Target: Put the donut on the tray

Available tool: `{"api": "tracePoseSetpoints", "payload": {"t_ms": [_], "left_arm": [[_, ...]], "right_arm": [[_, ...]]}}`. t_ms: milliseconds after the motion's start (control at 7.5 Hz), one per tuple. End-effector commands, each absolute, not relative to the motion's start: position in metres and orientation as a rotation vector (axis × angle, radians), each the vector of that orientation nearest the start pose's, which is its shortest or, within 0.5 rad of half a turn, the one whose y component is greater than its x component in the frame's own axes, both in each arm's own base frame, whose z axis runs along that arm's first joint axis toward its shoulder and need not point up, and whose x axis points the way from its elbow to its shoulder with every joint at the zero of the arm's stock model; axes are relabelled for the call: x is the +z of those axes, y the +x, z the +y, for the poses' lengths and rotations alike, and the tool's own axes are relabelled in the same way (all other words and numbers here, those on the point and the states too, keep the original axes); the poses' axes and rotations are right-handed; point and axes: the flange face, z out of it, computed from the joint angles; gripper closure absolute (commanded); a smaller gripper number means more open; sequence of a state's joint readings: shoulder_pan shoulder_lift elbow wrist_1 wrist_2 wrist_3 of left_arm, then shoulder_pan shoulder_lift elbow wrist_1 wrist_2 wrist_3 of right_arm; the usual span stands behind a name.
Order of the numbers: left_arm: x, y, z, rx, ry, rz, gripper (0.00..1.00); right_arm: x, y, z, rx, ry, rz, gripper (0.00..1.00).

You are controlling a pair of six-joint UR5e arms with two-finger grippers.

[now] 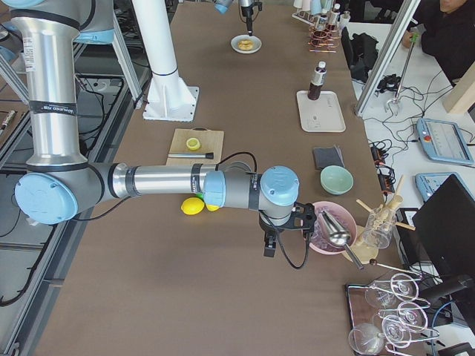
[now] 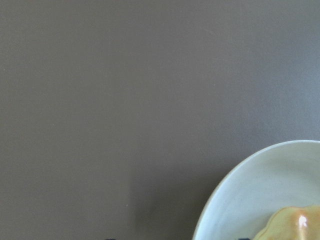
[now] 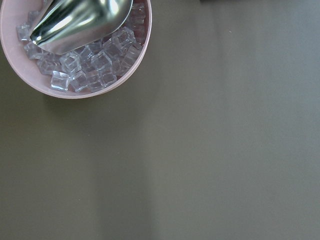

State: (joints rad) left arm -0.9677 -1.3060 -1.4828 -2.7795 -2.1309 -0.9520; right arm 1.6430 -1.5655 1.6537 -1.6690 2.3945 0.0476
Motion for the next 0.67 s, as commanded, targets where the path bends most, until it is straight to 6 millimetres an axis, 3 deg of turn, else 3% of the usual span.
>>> {"api": "tracePoseSetpoints", "payload": {"t_ms": [0, 267, 400, 533], "left_arm": [[0.6886, 0.162, -0.3605, -0.058, 0.219, 0.965, 0.41], [0.6891, 0.1673, -0.3608, -0.048, 0.216, 0.966, 0.41], [0.6892, 0.1678, -0.3612, -0.046, 0.216, 0.967, 0.59], [0.6873, 0.1669, -0.3599, -0.038, 0.232, 0.981, 0.97]], "right_arm": [[0.6206, 0.0964, -0.4873, 0.117, 0.003, -0.823, 0.0], [0.6199, 0.0967, -0.4892, 0.117, 0.005, -0.821, 0.0], [0.6184, 0.0968, -0.4906, 0.116, 0.008, -0.821, 0.0], [0.6186, 0.0971, -0.4919, 0.116, 0.008, -0.818, 0.0]]}}
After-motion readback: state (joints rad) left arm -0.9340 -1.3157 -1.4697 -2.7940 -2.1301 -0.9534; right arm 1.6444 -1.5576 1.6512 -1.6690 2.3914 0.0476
